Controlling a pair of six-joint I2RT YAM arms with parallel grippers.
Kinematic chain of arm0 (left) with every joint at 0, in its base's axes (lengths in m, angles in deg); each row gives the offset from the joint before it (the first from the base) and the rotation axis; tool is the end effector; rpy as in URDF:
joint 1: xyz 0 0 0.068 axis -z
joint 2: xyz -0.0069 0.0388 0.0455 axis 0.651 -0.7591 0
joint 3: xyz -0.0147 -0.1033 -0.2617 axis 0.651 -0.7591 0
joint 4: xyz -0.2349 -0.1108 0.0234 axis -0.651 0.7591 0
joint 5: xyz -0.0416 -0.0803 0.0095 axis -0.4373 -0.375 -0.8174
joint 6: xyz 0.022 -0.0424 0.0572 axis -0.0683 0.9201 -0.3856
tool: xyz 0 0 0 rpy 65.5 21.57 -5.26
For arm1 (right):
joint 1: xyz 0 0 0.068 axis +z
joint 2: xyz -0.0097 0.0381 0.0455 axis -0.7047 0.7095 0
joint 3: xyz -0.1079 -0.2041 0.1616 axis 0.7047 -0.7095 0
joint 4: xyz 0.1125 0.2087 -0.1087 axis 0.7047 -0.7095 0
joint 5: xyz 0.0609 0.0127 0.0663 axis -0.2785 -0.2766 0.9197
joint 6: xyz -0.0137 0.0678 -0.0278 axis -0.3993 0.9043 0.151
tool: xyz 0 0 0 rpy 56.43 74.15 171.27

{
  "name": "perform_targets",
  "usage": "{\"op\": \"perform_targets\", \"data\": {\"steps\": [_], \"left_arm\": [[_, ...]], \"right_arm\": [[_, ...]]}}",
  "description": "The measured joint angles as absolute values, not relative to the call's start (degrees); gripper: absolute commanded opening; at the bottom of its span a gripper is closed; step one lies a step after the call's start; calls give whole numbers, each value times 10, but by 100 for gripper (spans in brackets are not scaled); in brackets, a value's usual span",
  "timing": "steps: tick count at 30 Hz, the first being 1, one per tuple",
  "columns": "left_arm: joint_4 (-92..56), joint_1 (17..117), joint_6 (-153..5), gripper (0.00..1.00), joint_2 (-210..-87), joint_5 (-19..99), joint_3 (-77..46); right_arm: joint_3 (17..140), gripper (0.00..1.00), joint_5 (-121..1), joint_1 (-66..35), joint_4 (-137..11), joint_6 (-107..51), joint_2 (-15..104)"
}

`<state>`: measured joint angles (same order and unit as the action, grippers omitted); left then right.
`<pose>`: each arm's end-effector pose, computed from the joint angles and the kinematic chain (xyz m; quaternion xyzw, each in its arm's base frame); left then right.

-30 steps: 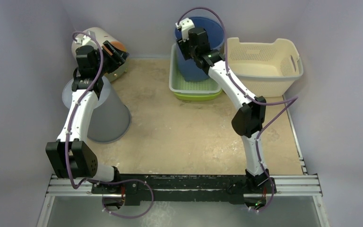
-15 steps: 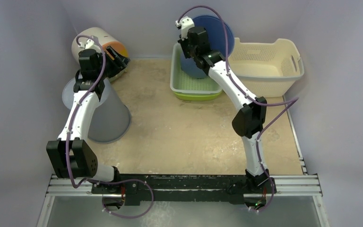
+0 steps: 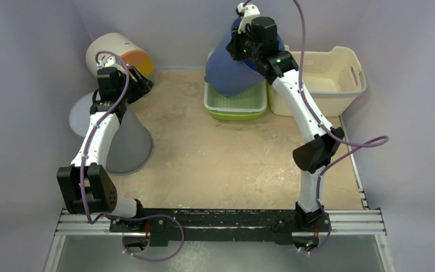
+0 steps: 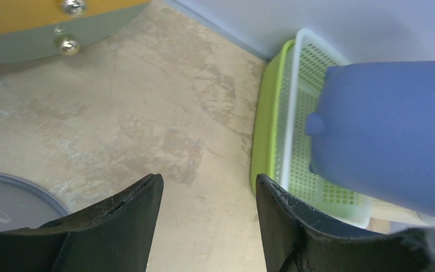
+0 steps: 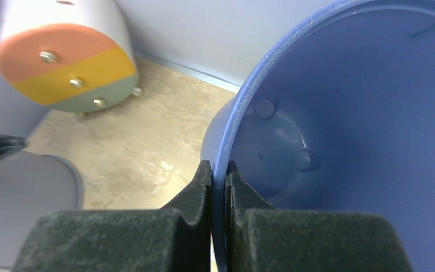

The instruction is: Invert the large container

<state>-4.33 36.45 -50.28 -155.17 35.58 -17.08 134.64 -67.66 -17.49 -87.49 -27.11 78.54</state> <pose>0.3569 0.0125 0.3416 -0.2259 0.8004 -0.2350 0.5032 0.4324 0.2229 0.4696 -0.1272 0.7455 0.1950 0.6245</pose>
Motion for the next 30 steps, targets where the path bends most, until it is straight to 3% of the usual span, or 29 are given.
{"op": "perform_targets", "data": {"steps": [9,19,30], "left_arm": [[-39,334,-516,61,-1542,378,-186],[-39,322,-516,61,-1540,385,-187],[-39,321,-515,61,-1540,384,-186]], "right_arm": [[1295,0,-587,-163,-861,-193,675],[1019,0,-444,-123,-704,-36,567],[902,0,-453,-47,-645,4,561]]}}
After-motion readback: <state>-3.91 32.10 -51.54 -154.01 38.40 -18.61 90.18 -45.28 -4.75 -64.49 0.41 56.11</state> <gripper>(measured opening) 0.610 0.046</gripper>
